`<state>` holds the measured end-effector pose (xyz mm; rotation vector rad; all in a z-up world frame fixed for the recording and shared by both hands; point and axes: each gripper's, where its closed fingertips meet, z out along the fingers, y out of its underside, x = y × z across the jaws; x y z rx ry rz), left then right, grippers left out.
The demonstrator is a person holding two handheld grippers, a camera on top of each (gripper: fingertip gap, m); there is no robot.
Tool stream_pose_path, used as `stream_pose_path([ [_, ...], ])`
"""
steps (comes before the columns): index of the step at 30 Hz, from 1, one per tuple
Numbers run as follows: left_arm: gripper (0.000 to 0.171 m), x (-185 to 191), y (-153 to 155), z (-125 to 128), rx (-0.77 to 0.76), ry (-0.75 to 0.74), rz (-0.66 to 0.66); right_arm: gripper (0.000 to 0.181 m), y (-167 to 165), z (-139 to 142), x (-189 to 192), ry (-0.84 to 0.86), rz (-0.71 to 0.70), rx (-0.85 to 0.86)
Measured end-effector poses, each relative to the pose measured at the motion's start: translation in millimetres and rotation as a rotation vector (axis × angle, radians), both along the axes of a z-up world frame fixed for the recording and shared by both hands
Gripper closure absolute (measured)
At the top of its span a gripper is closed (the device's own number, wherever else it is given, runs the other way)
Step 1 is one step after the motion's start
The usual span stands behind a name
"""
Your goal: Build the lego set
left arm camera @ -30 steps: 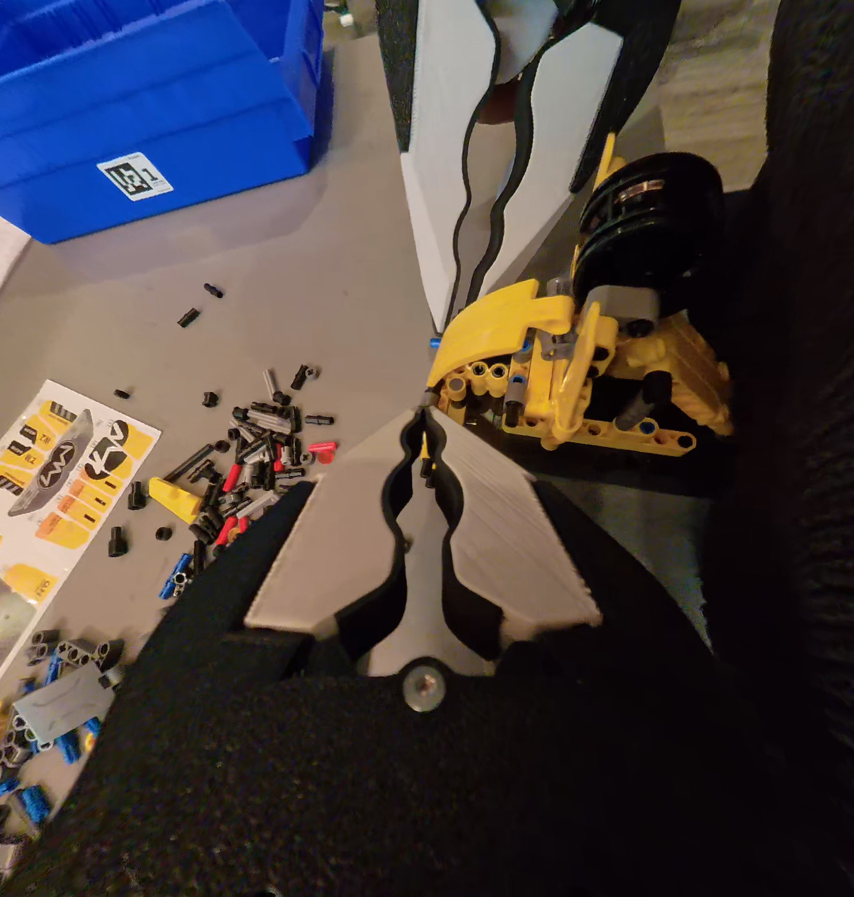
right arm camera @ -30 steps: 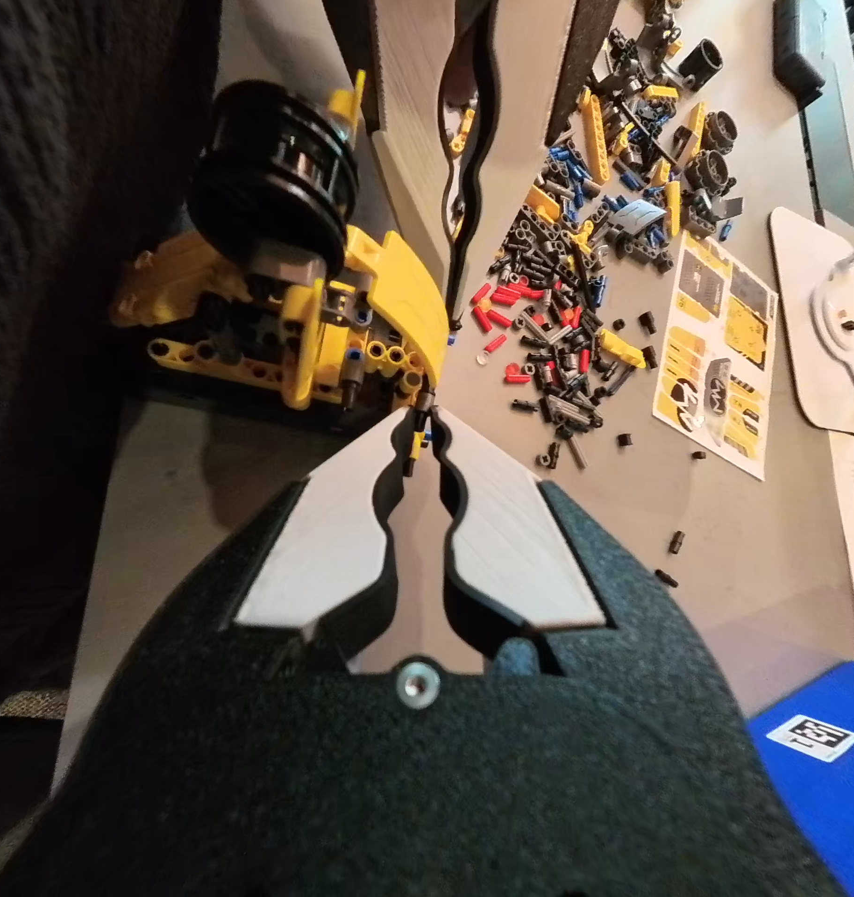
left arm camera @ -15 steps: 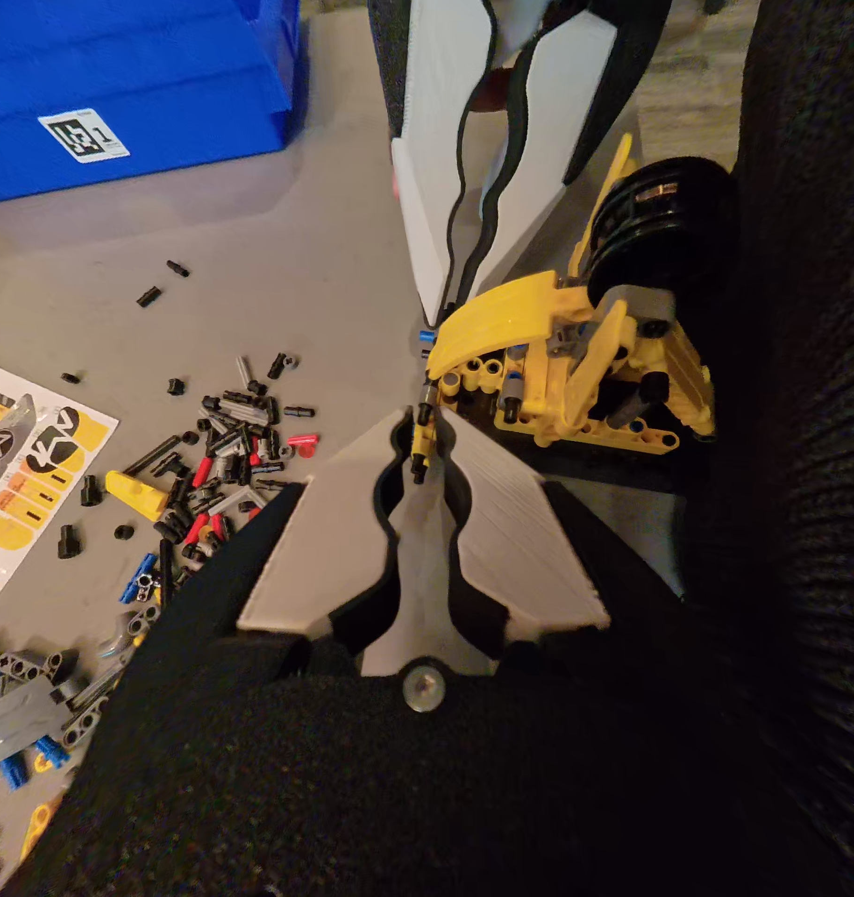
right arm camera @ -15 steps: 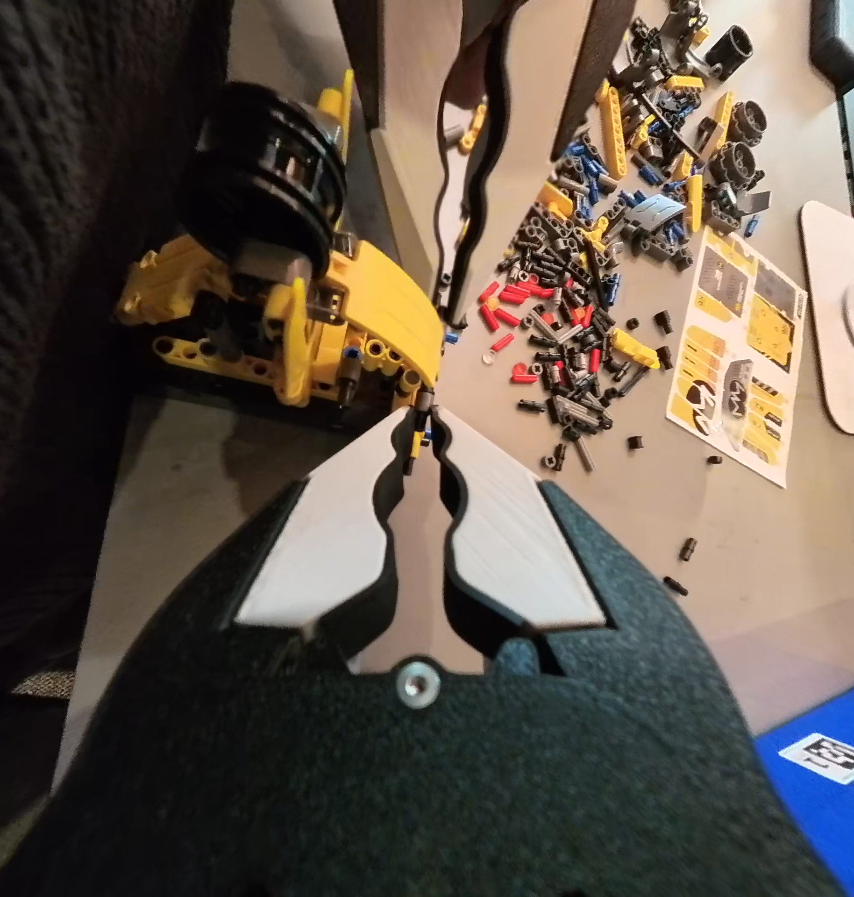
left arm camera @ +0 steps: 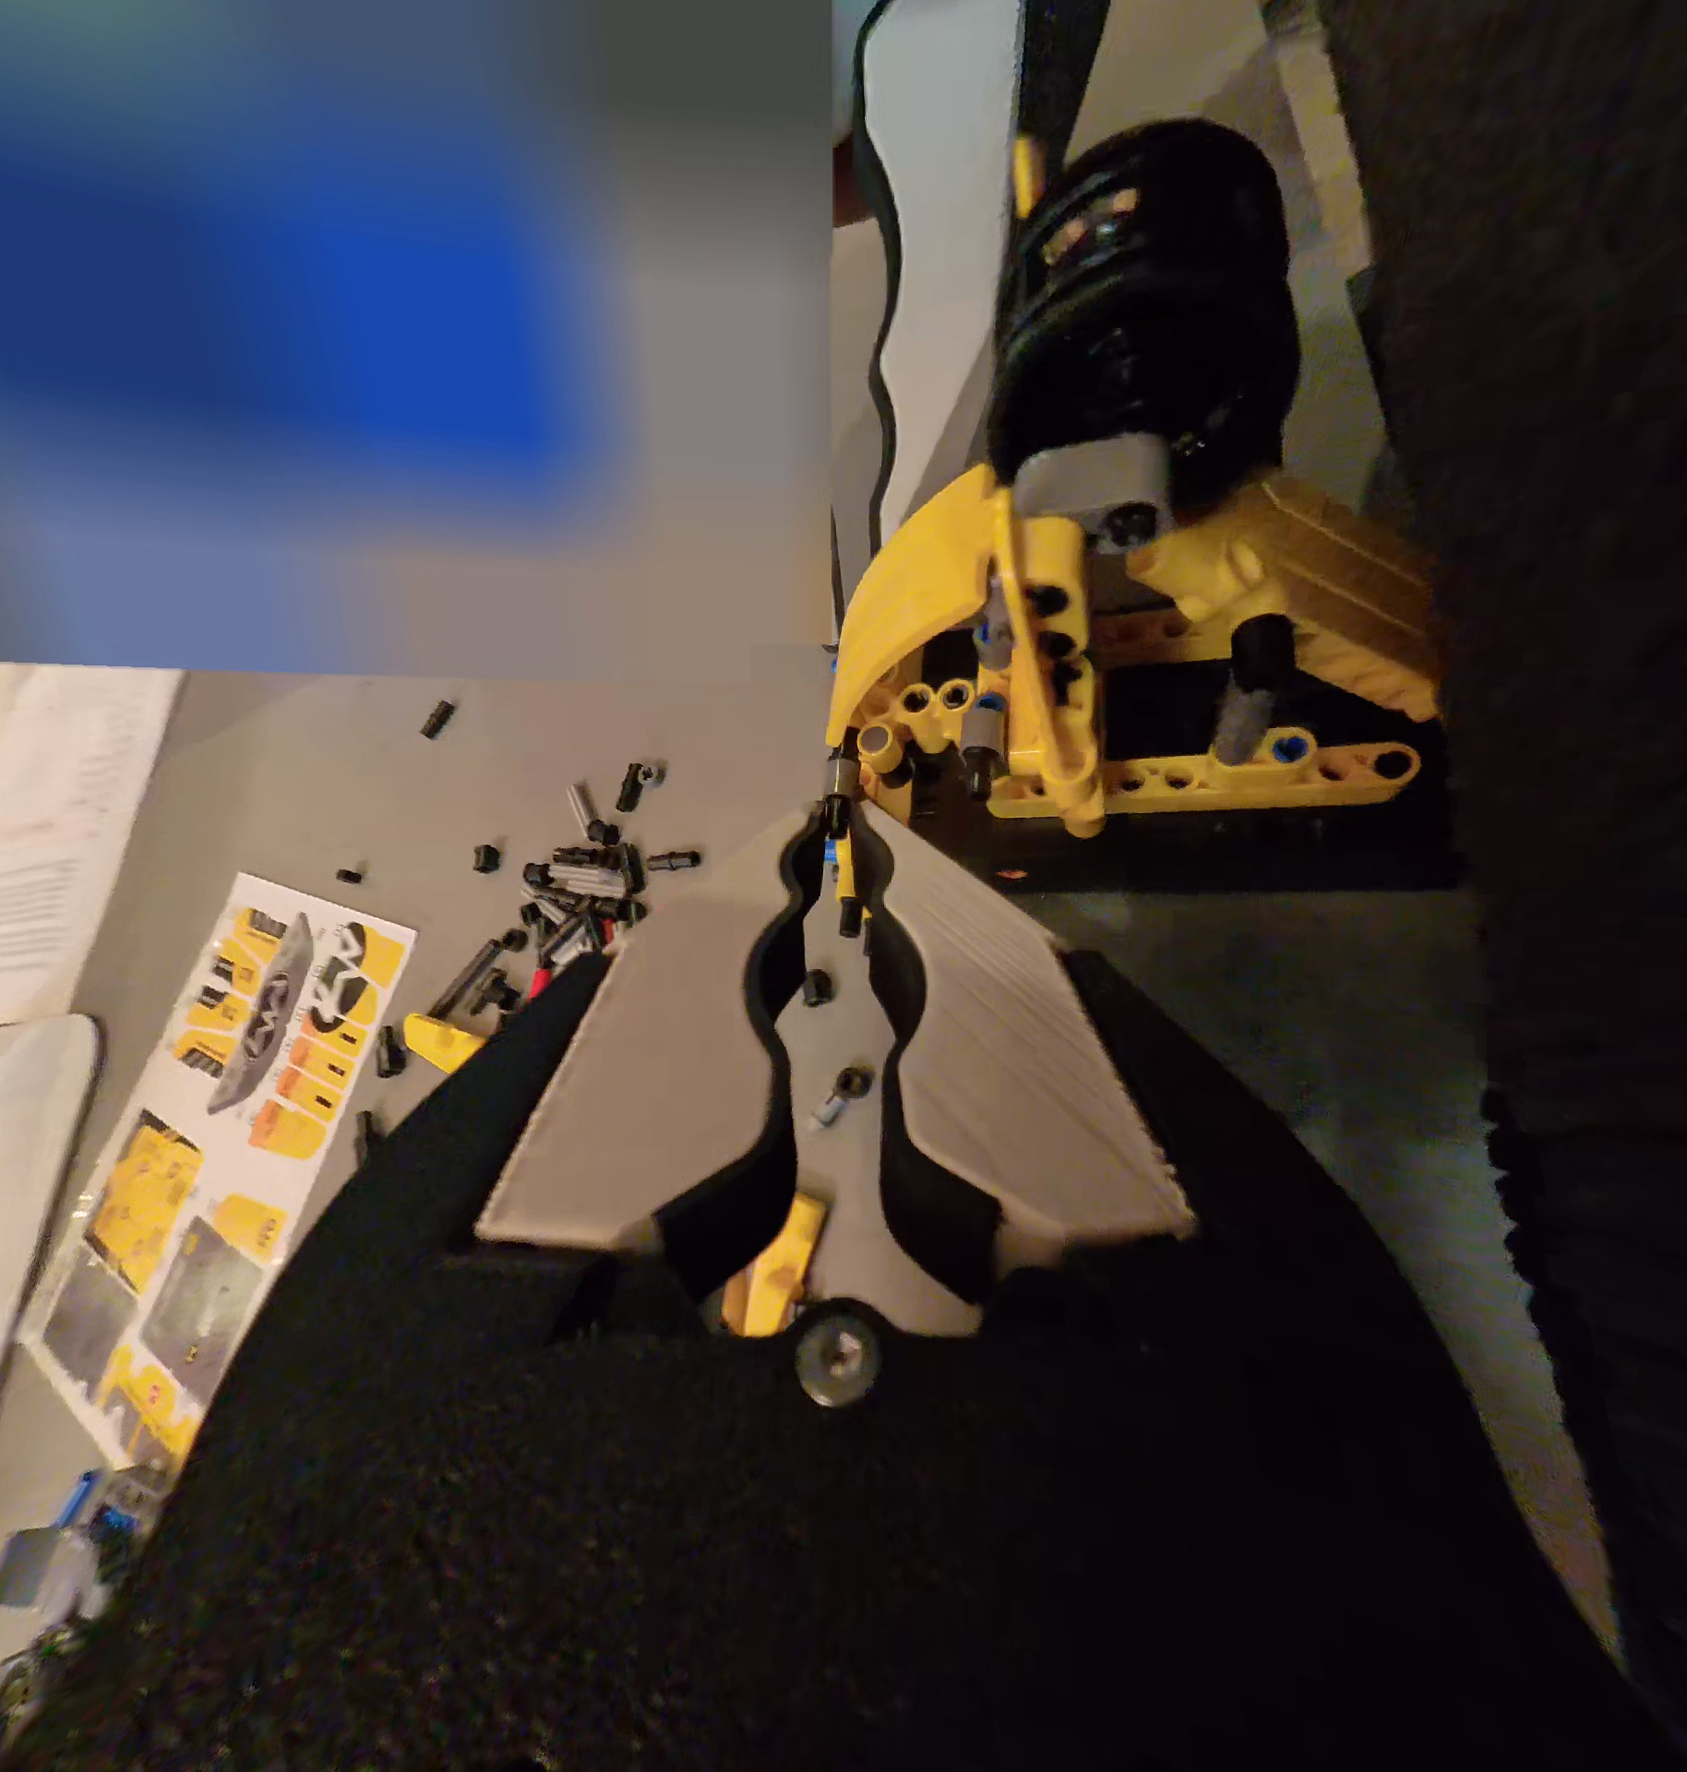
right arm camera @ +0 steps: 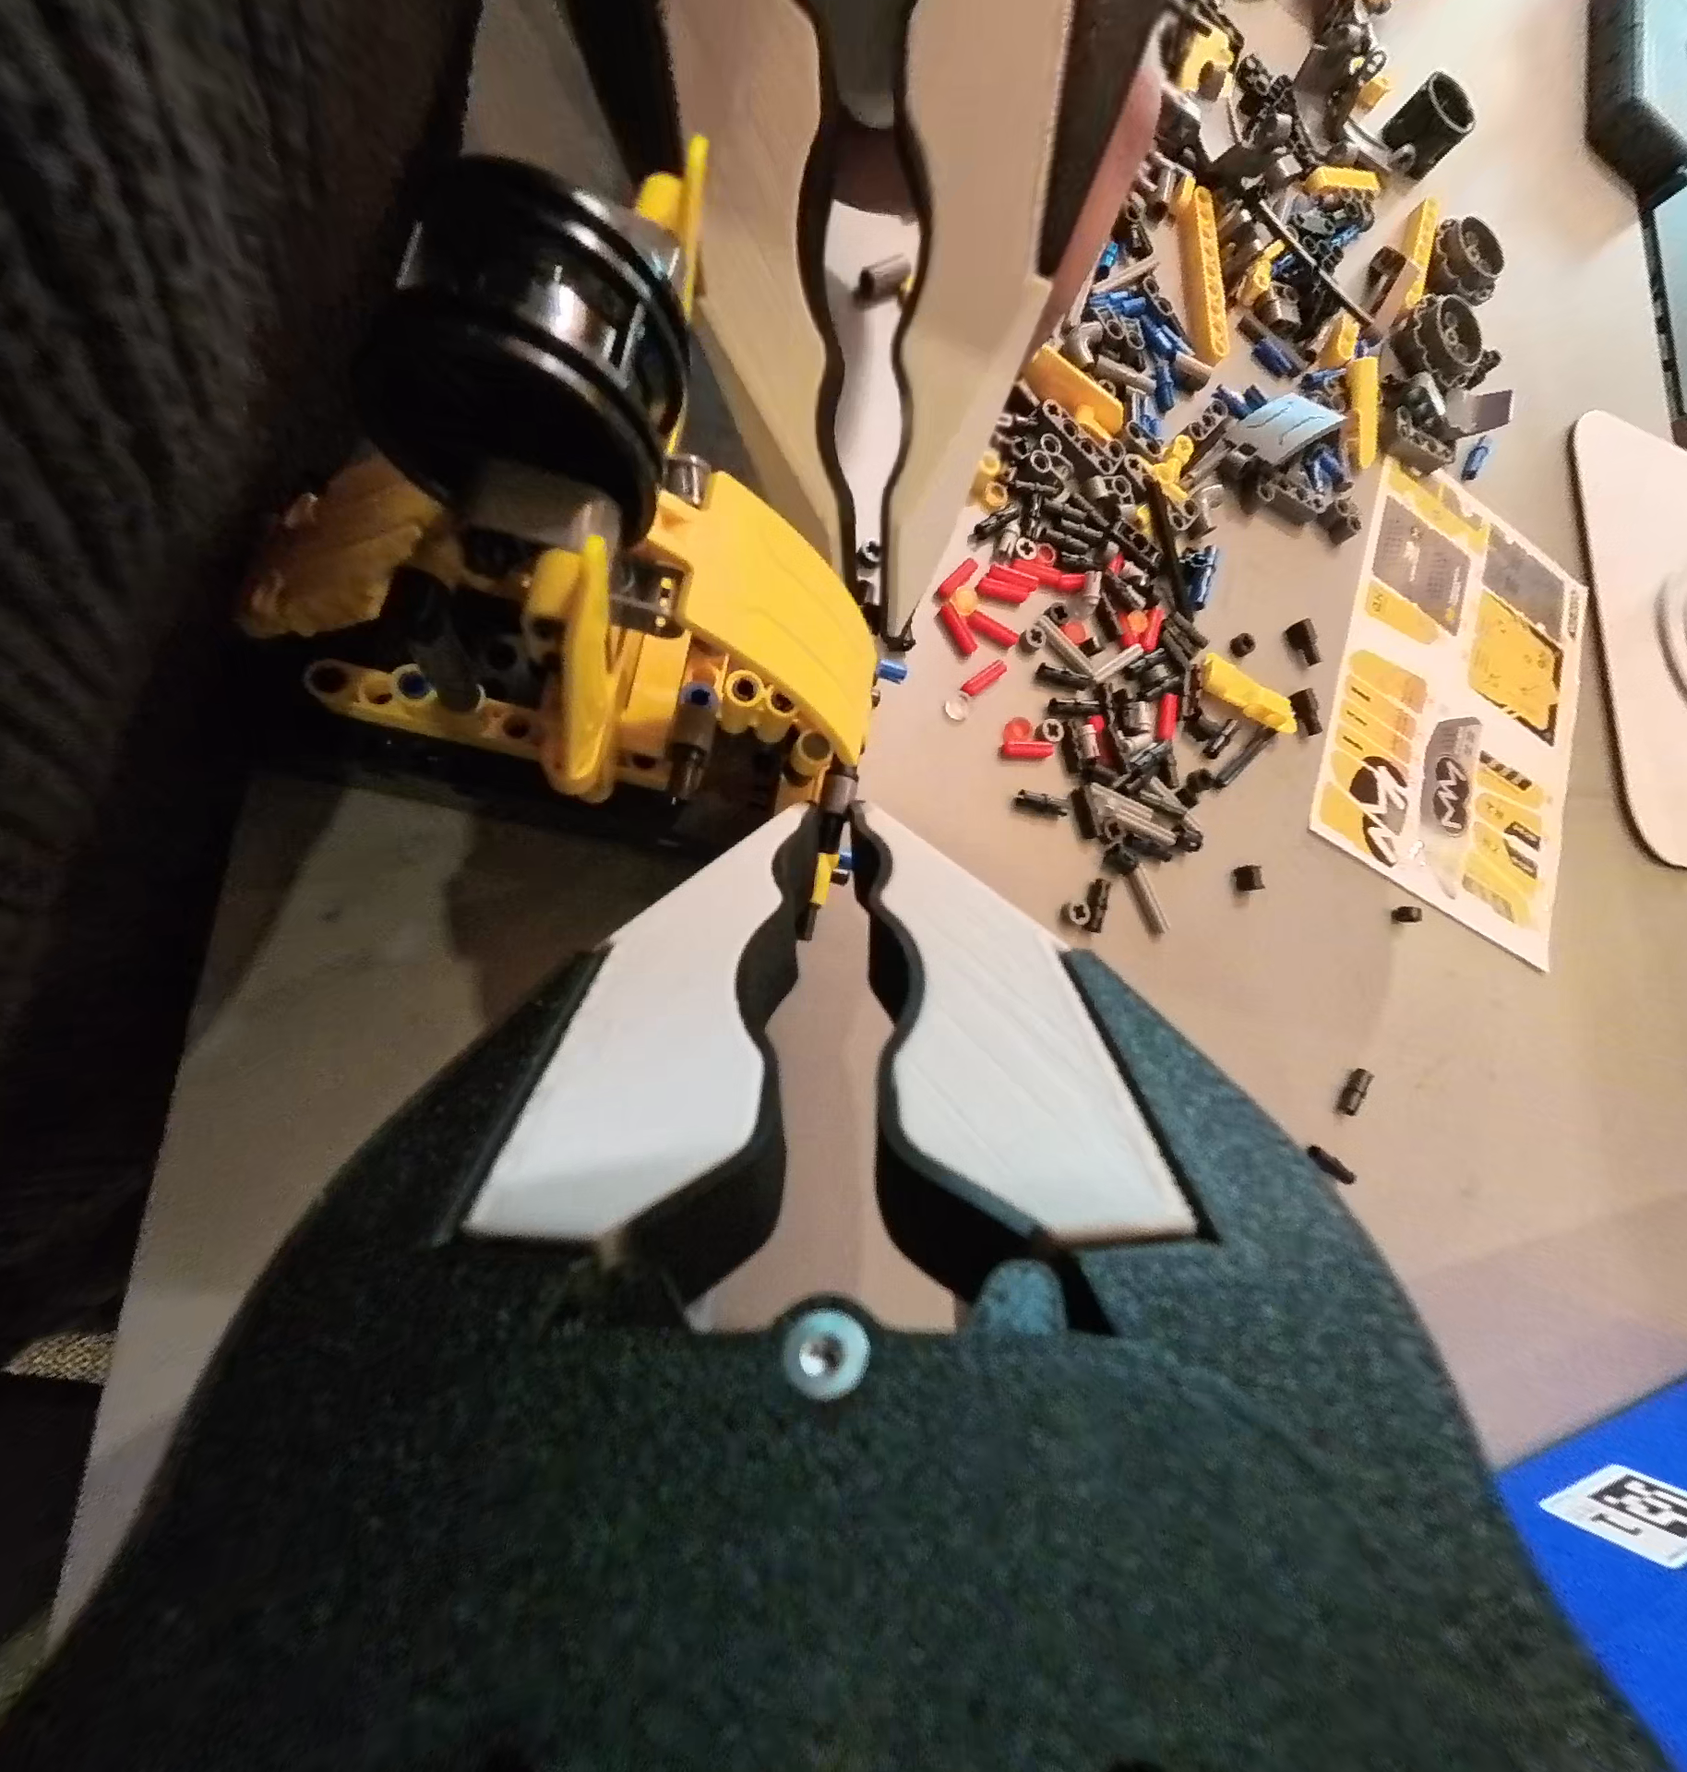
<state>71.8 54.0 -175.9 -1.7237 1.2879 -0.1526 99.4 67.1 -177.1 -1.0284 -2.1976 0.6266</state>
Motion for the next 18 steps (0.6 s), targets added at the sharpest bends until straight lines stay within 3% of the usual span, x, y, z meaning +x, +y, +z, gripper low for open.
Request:
stream_pose_path([
  [3, 0.168, 0, 1, -1, 0.054, 0.032, -0.004, 0.175, 1, 0, 0, 0.001, 0.0, 0.004],
  [8, 0.165, -1, 0, 2, -0.147, -0.146, 0.046, 0.175, 1, 0, 0, 0.002, -0.006, -0.001],
  [11, 0.155, -2, 2, 6, -0.211, -0.214, 0.054, 0.175, 1, 0, 0, 0.003, -0.005, -0.009],
  [16, 0.153, 0, 3, -6, -0.192, -0.134, 0.036, 0.175, 1, 0, -1, 0.006, -0.004, -0.022],
  [18, 0.164, 2, 3, -5, -0.171, -0.137, 0.022, 0.175, 2, 0, -1, 0.007, -0.004, -0.031],
])
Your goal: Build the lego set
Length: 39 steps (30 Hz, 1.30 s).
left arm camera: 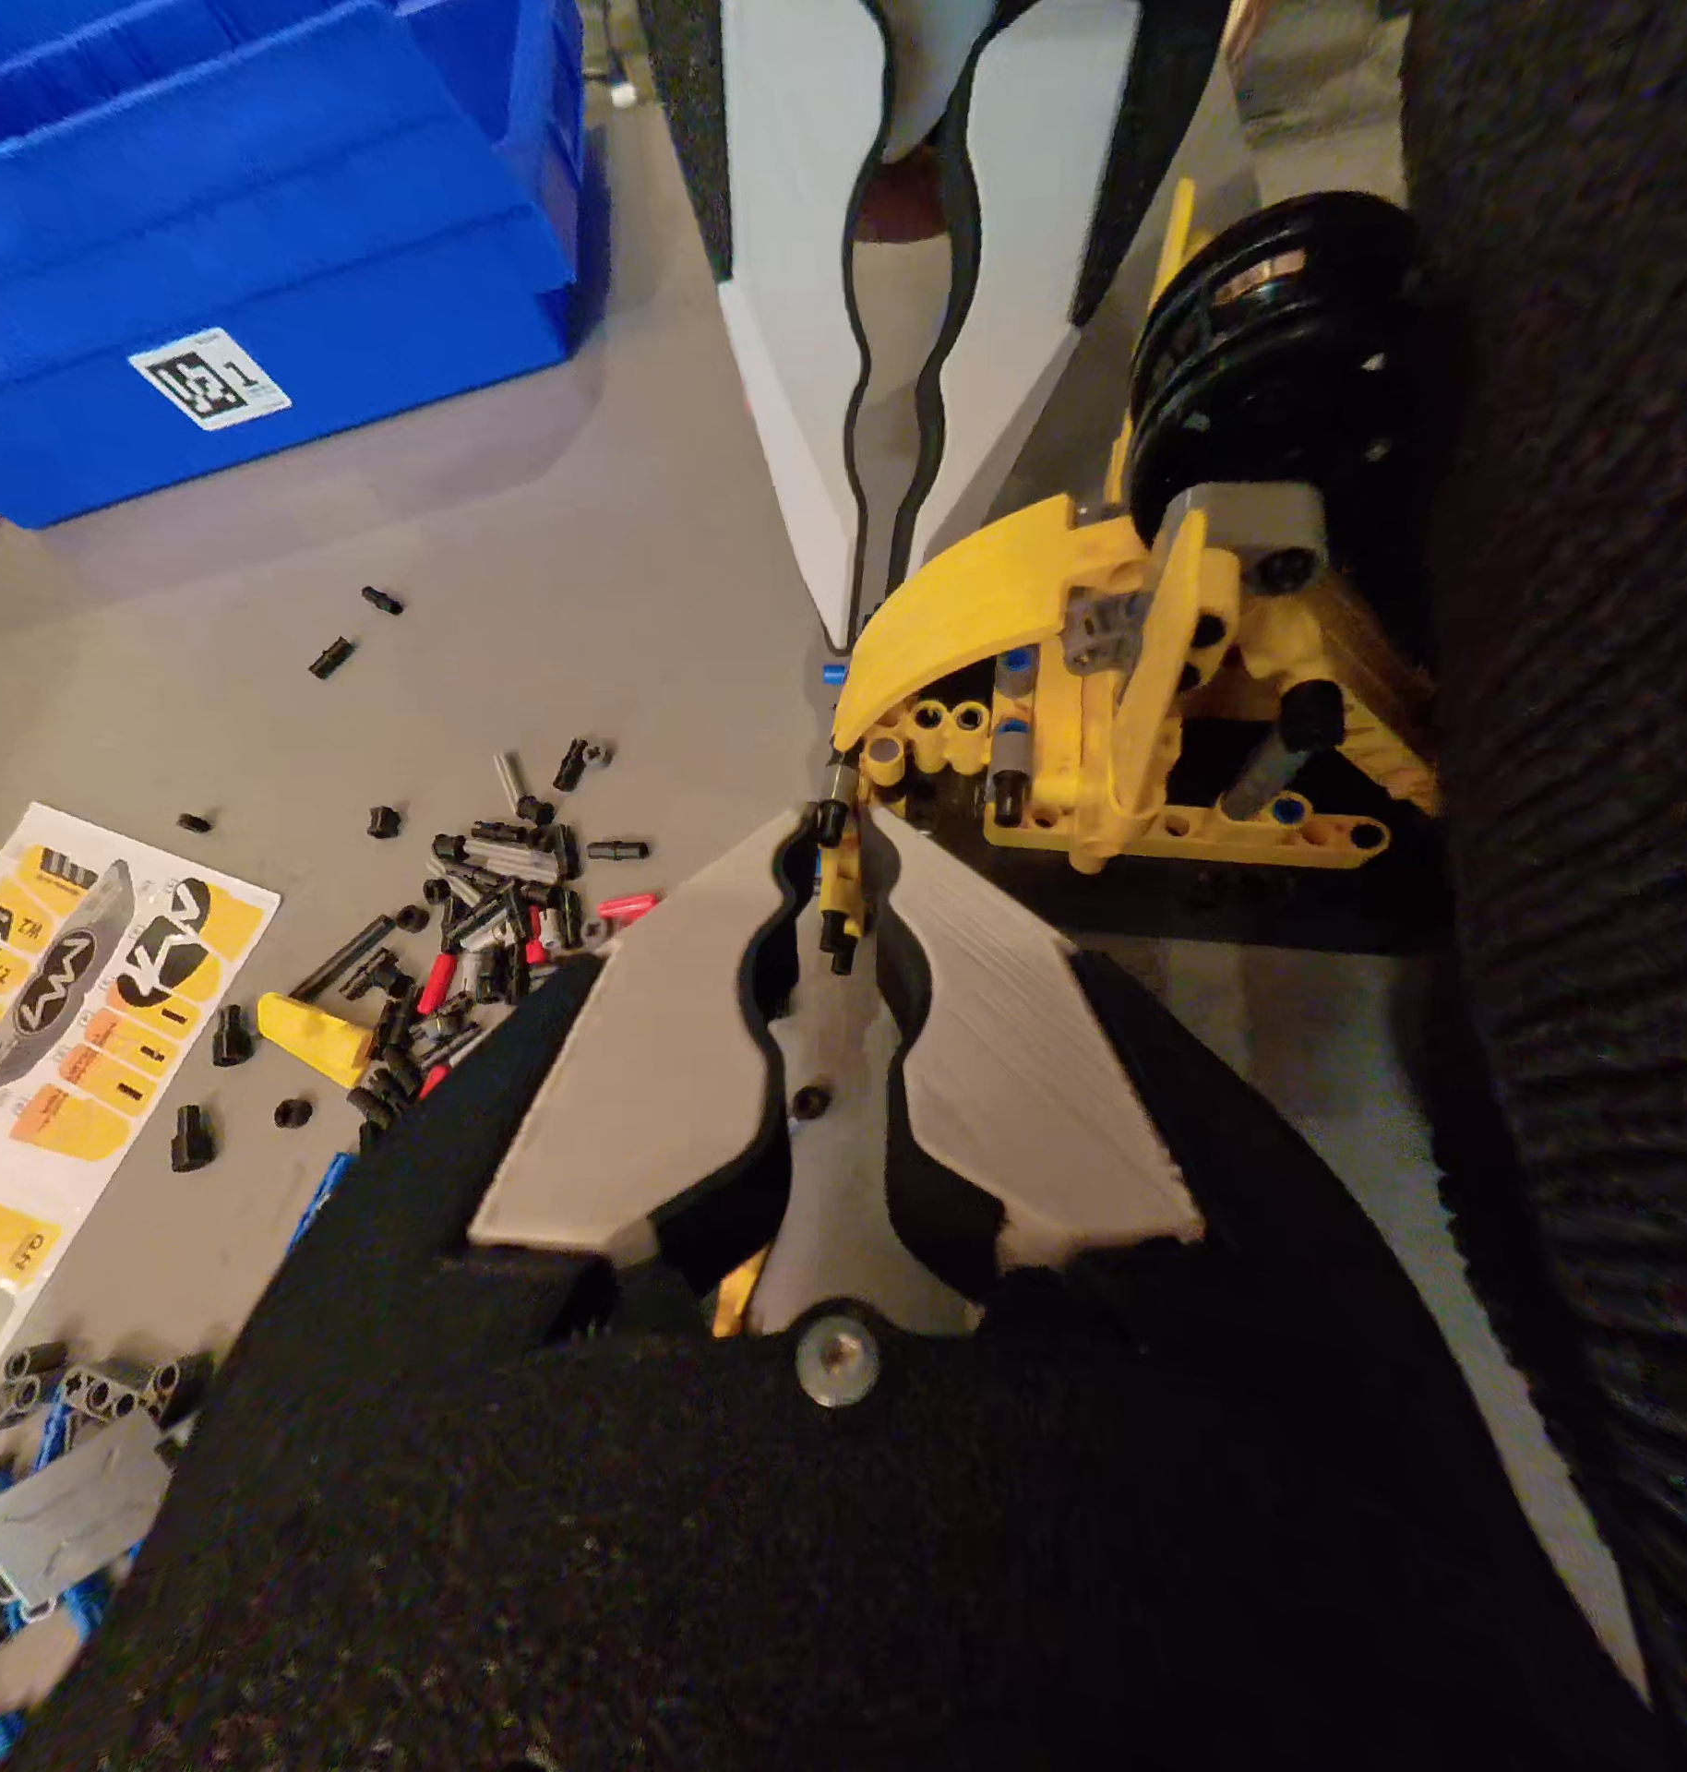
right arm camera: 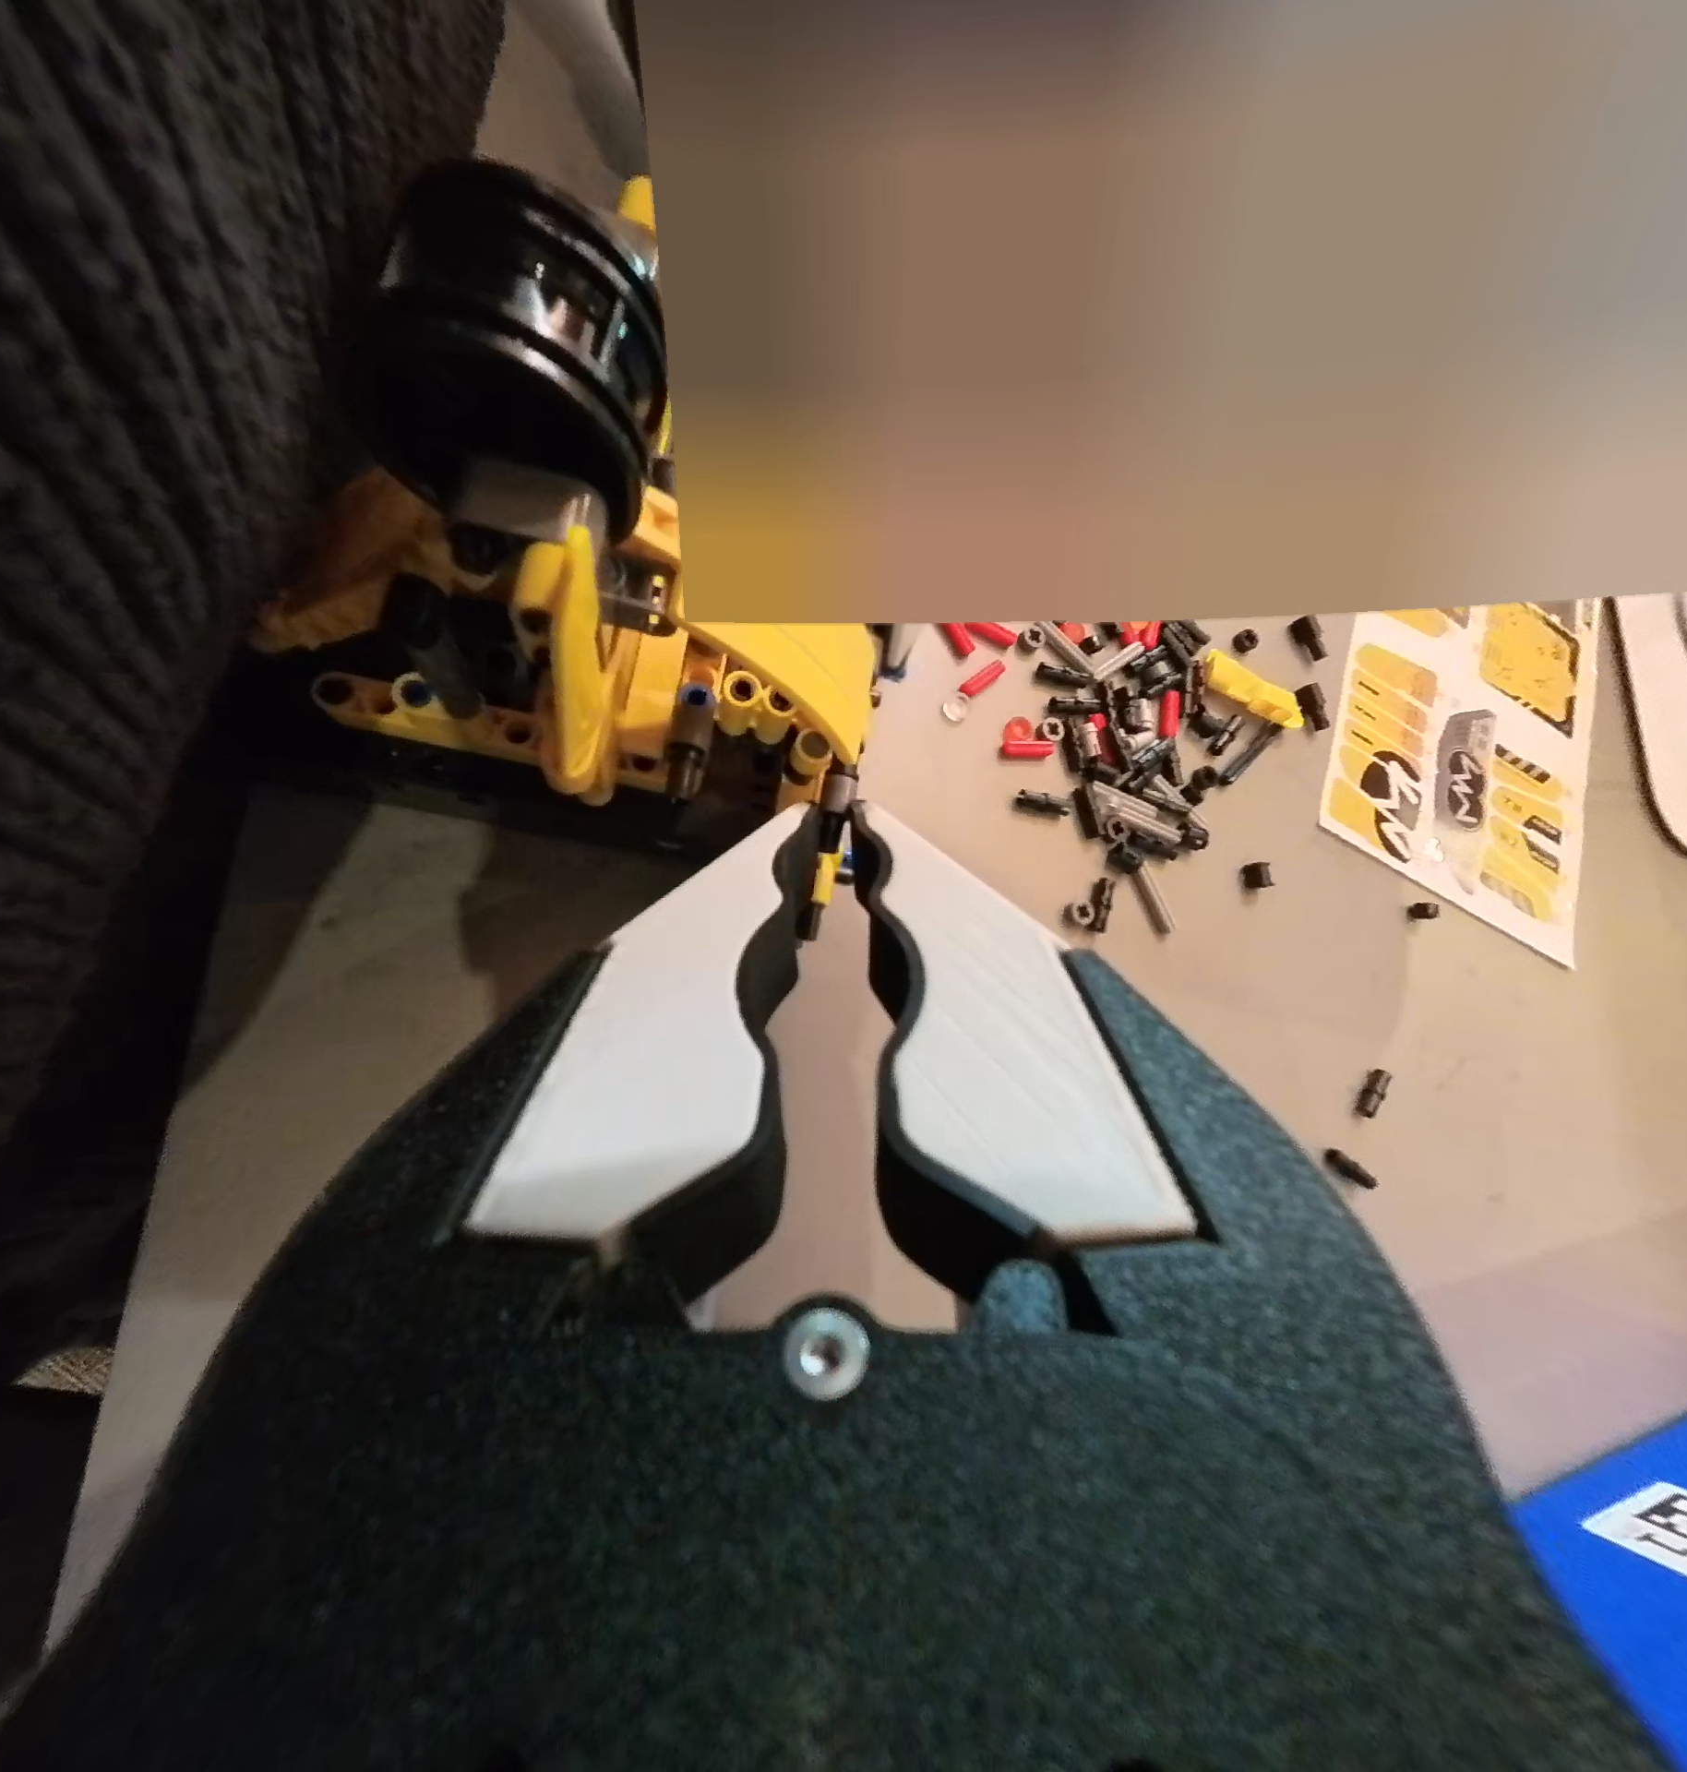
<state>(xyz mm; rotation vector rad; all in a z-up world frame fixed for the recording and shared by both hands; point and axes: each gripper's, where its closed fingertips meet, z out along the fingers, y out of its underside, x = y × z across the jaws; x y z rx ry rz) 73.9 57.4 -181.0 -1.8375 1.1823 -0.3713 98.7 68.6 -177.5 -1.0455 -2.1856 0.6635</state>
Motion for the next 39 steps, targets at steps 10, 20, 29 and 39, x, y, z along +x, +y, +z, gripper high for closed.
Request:
stream_pose_path([
  [10, 0.166, -1, 4, 0, 0.096, 0.022, 0.024, 0.175, 2, 0, 0, 0.001, 0.001, -0.034],
  [20, 0.165, -2, 5, -2, 0.081, 0.007, 0.051, 0.175, 3, 0, -1, -0.013, -0.008, -0.041],
  [29, 0.157, -11, 5, 19, 0.03, -0.106, 0.084, 0.175, 4, 0, -1, -0.032, -0.006, -0.029],
  [39, 0.167, -5, 2, 3, 0.02, 0.015, 0.001, 0.175, 4, 0, -3, -0.046, 0.007, -0.034],
])
